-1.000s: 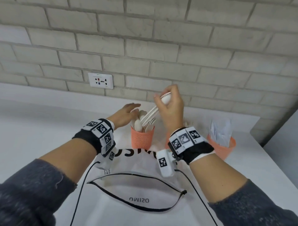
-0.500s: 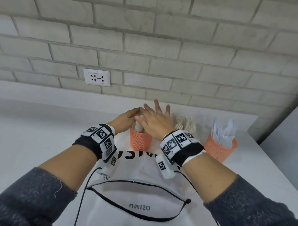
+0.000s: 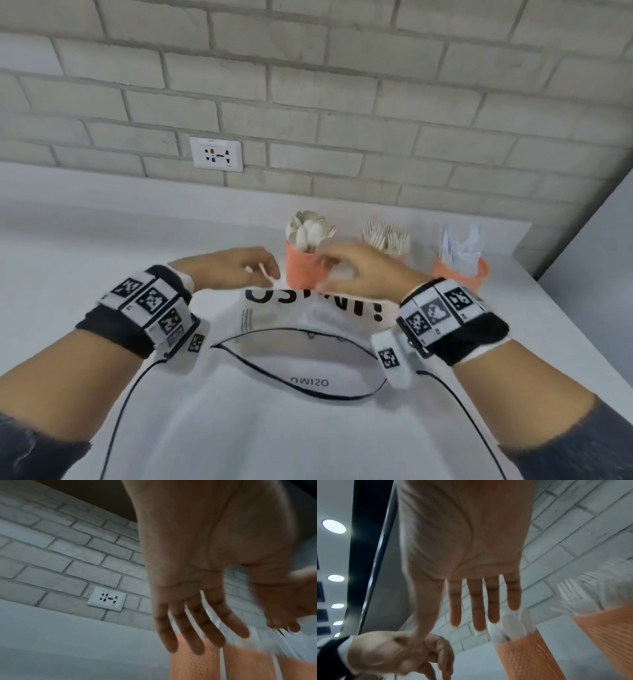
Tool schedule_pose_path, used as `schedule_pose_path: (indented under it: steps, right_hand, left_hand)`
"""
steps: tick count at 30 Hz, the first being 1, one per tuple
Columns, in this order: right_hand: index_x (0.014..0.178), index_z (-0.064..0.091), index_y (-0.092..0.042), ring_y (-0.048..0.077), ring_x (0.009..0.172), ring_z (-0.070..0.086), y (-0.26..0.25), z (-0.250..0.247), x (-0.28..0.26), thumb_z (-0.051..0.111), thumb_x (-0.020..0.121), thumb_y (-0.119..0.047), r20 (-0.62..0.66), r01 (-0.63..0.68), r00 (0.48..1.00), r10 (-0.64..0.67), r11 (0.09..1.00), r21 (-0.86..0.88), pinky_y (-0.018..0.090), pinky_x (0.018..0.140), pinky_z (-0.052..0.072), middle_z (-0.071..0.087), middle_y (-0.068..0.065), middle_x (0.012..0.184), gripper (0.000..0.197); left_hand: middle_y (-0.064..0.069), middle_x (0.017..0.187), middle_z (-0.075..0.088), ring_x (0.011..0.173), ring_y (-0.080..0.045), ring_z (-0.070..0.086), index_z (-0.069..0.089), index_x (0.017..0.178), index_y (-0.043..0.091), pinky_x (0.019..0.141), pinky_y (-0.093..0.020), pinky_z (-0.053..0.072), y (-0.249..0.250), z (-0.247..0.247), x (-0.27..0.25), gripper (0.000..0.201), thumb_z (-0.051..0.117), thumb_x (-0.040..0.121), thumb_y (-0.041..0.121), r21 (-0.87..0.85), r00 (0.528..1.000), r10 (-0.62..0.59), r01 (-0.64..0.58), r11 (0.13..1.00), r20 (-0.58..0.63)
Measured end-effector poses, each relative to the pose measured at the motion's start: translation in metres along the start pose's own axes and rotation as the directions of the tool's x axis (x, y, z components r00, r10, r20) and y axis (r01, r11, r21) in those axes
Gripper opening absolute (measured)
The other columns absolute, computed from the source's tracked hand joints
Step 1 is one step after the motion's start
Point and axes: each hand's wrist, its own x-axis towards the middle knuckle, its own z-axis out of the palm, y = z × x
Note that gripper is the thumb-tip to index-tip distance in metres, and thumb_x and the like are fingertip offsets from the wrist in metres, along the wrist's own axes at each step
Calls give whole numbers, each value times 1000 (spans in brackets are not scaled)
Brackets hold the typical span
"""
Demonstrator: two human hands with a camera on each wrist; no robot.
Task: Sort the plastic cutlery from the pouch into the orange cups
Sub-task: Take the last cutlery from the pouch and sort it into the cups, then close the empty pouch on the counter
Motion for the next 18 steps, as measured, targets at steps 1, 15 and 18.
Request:
schedule_pose_path:
  steps: [1,15,18]
  right_hand:
    - [132,46,-22,7,110,46,0,12,-14,72,77,-38,152,-15,988,23,999,-49,28,97,36,49,-11,120,63]
    - [110,61,-8,17,84,60,34,59,-84,64,86,-20,279,-526,830,483,844,105,23,68,51,63,7,101,27]
    - [141,35,-24,26,116,52,38,67,-87,66,84,-29,244,-640,760,603,760,116,36,85,51,44,8,136,65]
  left_hand:
    - [17,117,50,114,-6,46,53,112,38,95,-23,37,-8,10,-11,34,69,82,32,40,991,-10,5,999,132]
    - [-5,83,57,70,-18,54,56,99,9,67,-23,45,-69,62,-21,19,60,90,25,-245,969,-249,243,939,6]
    - [-9,82,58,71,-24,57,50,96,7,57,-26,45,-63,73,-16,36,67,84,36,-36,888,-441,440,897,-129]
